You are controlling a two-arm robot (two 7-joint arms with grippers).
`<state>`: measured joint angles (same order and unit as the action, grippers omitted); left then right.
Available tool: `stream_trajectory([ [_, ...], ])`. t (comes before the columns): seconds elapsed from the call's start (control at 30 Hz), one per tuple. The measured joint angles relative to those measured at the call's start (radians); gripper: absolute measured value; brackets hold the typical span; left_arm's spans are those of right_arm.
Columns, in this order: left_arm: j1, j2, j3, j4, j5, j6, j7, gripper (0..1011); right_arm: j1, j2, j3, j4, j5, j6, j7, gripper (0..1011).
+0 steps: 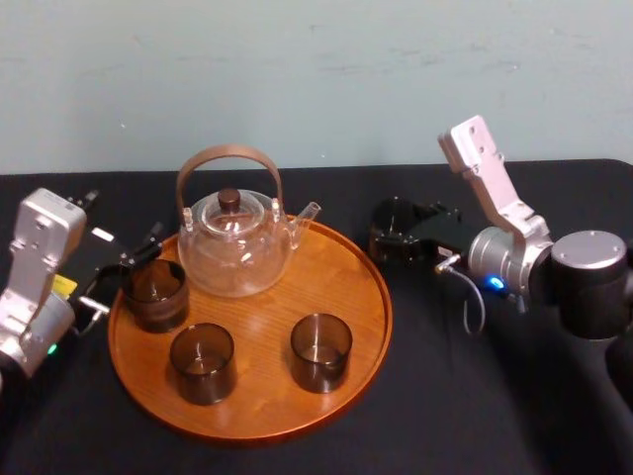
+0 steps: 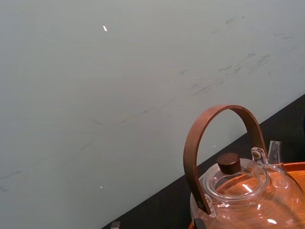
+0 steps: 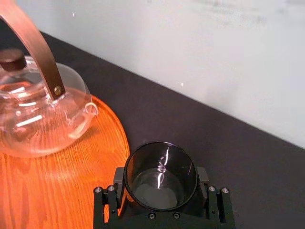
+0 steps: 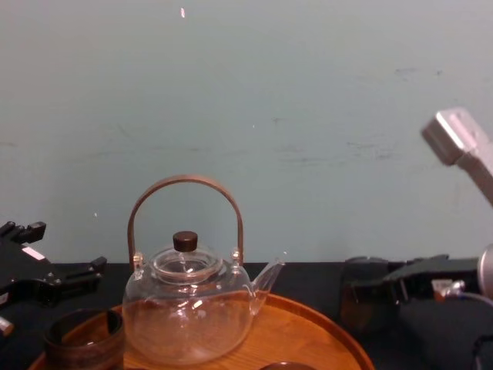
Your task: Pick up the glass from the table and place it on the tray.
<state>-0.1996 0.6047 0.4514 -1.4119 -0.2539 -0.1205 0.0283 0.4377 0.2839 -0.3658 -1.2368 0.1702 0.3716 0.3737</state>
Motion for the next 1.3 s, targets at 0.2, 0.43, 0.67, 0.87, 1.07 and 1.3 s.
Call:
stream_trajectory([
  [0.2, 0.0, 0.0, 0.0, 0.0, 0.0, 0.0, 0.0, 1001, -0.02, 0.024, 0.014, -0.071, 0.008, 0.014, -0.001, 903],
  [0.43, 0.0, 0.0, 0.0, 0.0, 0.0, 0.0, 0.0, 1001, -0.046, 0.058, 0.023, -0.174, 0.015, 0.032, 0.003, 903],
  [0.67, 0.0, 0.0, 0.0, 0.0, 0.0, 0.0, 0.0, 1001, -0.06, 0.076, 0.017, -0.239, 0.028, 0.036, 0.019, 903],
  [0.87, 0.0, 0.0, 0.0, 0.0, 0.0, 0.0, 0.0, 1001, -0.066, 0.081, -0.007, -0.275, 0.043, 0.034, 0.038, 903],
  [1.07, 0.0, 0.0, 0.0, 0.0, 0.0, 0.0, 0.0, 1001, -0.076, 0.081, -0.036, -0.286, 0.06, 0.003, 0.057, 903],
  [1.3, 0.0, 0.0, 0.0, 0.0, 0.0, 0.0, 0.0, 1001, -0.093, 0.083, -0.073, -0.288, 0.071, -0.031, 0.069, 903],
])
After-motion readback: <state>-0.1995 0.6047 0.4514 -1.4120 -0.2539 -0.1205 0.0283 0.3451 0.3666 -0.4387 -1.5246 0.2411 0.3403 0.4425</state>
